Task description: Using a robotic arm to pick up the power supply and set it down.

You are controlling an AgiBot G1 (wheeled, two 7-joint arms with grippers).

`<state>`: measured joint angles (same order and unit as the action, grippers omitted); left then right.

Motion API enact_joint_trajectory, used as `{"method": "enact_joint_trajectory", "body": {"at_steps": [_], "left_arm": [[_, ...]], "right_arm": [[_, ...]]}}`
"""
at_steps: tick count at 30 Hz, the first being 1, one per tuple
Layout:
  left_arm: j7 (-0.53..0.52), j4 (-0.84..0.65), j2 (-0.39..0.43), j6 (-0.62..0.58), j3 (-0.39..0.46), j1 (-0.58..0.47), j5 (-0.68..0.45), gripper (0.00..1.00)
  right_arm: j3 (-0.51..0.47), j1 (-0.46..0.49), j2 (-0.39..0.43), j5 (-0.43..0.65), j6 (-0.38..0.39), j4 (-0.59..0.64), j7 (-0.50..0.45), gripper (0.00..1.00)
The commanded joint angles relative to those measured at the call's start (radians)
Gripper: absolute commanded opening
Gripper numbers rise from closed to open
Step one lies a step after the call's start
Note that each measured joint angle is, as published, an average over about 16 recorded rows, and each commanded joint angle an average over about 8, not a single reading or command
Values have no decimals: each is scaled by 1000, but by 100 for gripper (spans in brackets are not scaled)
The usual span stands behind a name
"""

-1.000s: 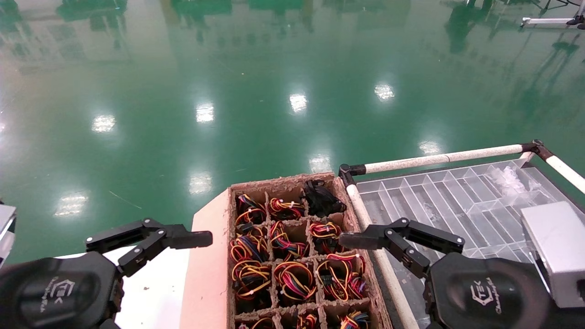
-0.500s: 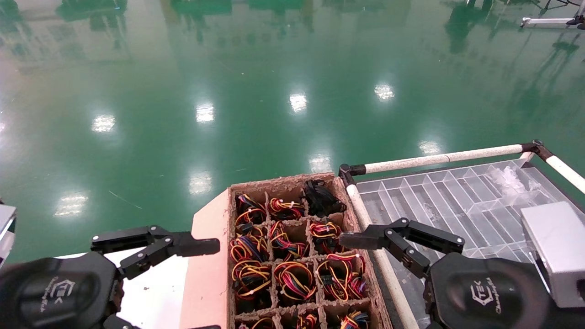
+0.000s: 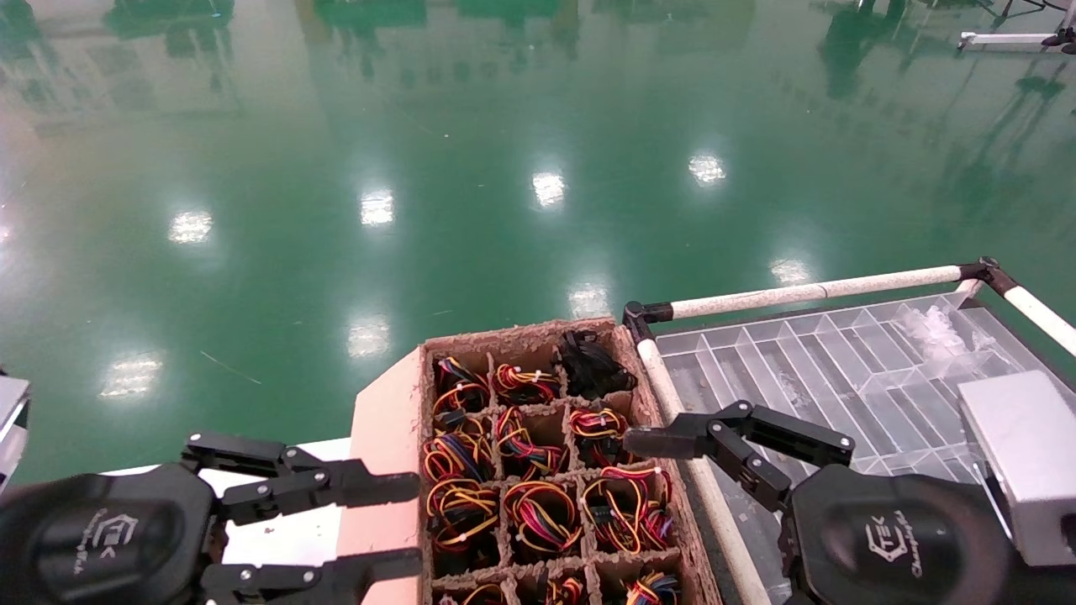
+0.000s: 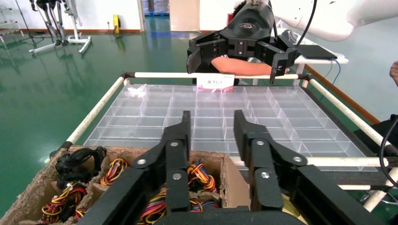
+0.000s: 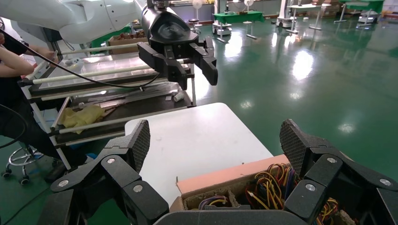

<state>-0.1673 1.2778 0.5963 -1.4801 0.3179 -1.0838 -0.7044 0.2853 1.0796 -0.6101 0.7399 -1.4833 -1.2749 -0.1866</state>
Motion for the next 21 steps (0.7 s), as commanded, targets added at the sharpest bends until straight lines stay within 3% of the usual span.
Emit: {"method": "enact_joint_trajectory", "body": {"at_steps": [1,9,18,19,21], "left_arm": [[0,0,0,0,0,0,0,0],[0,0,0,0,0,0,0,0],[0,-1,0,0,1,0,0,0],[0,-1,0,0,1,0,0,0],[0,-1,0,0,1,0,0,0]], "right_arm": [[-1,-1,1,-2,-5,-3,1,100],[27,38,-24,114,118,58,-16,100],[170,211,-138,460,300,152,-108,100],[188,235,-158,500,316,171,-118,98],[221,280,-199,573,343,210,-132,79]]}}
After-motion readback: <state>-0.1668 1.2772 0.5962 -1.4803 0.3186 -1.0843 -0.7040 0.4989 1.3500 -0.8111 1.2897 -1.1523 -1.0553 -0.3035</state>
